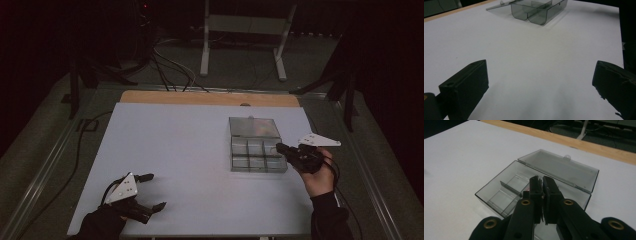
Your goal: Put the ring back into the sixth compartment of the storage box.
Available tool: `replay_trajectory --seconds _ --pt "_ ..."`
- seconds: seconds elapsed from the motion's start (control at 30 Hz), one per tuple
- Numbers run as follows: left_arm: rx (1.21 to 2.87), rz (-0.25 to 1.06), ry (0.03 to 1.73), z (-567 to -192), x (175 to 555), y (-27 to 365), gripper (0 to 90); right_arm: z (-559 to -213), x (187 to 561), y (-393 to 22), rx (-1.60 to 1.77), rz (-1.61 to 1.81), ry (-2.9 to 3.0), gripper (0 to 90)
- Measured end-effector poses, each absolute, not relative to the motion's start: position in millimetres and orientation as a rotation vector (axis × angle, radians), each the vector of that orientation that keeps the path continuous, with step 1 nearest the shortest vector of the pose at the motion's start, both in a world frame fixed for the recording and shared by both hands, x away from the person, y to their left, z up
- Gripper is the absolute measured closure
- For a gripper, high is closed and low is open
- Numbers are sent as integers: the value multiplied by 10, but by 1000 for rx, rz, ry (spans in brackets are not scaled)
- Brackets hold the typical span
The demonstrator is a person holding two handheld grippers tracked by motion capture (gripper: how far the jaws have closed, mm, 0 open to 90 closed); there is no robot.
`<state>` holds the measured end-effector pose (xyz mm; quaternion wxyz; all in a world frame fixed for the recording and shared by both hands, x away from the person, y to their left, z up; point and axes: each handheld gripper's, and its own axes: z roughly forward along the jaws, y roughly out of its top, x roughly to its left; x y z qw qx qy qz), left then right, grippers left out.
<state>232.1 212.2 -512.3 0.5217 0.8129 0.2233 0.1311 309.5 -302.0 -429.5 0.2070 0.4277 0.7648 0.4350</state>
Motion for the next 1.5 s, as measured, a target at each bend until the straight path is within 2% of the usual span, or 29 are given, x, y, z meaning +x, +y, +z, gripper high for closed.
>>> replay_trajectory --seconds 0.93,1.5 --pt "1951 321 527 -5120 2316 2118 14 -4649 3210 -3142 1313 1117 2165 866" --pt "1955 326 531 -5125 2318 2111 14 -4777 3271 -3078 1380 980 2239 864"
